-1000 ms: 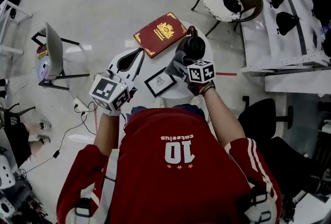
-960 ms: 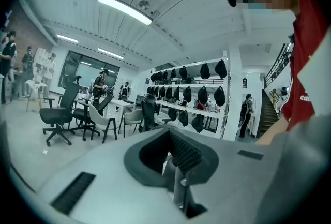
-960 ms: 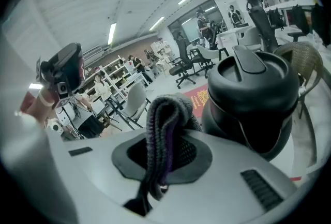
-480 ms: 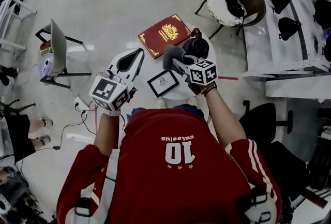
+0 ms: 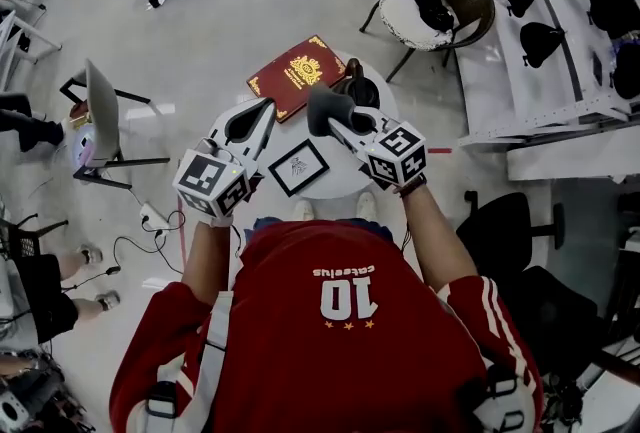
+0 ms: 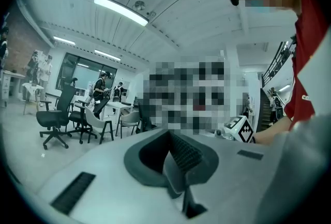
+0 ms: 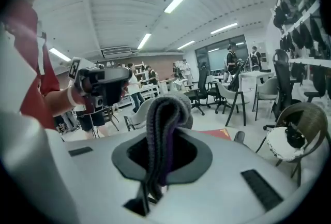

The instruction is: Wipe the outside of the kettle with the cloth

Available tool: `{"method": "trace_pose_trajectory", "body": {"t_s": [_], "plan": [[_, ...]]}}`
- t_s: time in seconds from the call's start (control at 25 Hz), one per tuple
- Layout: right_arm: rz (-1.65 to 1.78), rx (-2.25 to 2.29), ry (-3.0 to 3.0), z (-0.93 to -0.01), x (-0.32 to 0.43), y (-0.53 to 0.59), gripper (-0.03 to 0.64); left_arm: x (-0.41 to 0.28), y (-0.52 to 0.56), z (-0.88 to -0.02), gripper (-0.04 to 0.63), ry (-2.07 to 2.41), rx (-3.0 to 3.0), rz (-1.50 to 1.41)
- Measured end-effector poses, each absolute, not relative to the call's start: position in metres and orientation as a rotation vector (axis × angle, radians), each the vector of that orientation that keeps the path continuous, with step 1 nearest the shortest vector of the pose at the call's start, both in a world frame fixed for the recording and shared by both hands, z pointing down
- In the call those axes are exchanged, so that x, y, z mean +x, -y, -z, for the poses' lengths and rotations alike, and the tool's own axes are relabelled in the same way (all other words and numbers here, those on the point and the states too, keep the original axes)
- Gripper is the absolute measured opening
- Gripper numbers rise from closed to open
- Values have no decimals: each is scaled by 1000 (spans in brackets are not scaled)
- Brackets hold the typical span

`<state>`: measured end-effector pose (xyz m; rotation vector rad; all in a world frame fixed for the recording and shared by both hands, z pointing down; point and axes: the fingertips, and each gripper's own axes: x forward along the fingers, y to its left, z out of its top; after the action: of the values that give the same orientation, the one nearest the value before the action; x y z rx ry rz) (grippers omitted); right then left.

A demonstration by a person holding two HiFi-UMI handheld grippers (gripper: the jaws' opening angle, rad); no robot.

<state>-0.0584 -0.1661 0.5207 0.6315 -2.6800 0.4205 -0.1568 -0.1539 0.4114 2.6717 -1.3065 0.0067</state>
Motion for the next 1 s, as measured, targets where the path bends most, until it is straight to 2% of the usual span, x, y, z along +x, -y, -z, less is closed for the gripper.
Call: {"method": "trace_pose_trajectory", "body": {"t_s": [0.6,1.0], "plan": [[-318,803,2763,-480,79,195,52,-56,197,-405,8,1298,2698,-33],[-400,899,2694,-533,152,236,52,-14,209,-407,8,1385,2652,-43]]}}
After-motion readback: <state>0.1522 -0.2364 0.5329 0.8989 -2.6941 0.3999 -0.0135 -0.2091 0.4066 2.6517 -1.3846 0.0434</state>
